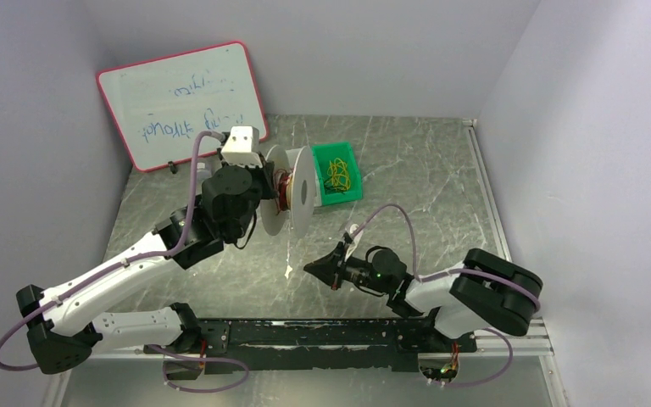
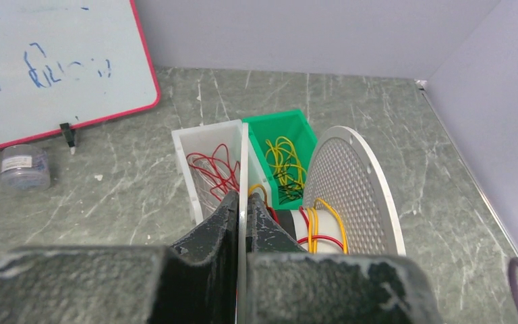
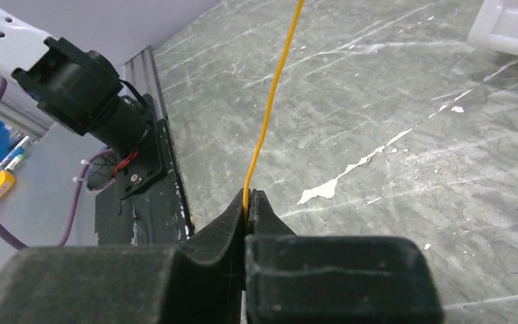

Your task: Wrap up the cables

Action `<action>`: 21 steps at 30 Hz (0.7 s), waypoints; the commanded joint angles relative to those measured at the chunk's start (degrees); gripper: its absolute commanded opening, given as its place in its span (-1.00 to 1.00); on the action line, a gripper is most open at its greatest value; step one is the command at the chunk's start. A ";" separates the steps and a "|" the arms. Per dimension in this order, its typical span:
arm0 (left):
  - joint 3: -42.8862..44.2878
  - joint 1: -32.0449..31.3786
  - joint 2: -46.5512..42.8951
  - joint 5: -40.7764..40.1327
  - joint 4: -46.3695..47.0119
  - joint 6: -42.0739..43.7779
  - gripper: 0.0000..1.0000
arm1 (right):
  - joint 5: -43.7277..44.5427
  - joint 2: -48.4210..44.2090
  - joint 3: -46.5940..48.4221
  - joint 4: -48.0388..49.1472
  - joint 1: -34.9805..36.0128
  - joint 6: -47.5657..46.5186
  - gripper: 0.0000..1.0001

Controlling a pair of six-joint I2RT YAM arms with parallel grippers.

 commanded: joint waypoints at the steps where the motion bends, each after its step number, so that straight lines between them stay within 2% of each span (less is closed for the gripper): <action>1: 3.11 0.26 -0.86 -4.31 5.58 2.20 -0.86 | 2.02 -3.95 1.39 -7.85 1.01 -3.84 -1.00; 11: 4.41 0.26 5.50 -15.77 4.16 2.38 -0.86 | 9.33 -13.15 8.96 -28.44 10.96 -7.69 -1.00; 15: 3.28 0.26 8.00 -18.73 4.00 2.10 -0.86 | 12.98 -17.18 16.10 -41.48 14.72 -10.80 -1.00; 21: 0.65 0.26 9.38 -19.26 3.57 1.05 -0.86 | 17.16 -19.38 28.09 -58.31 16.14 -14.38 -1.00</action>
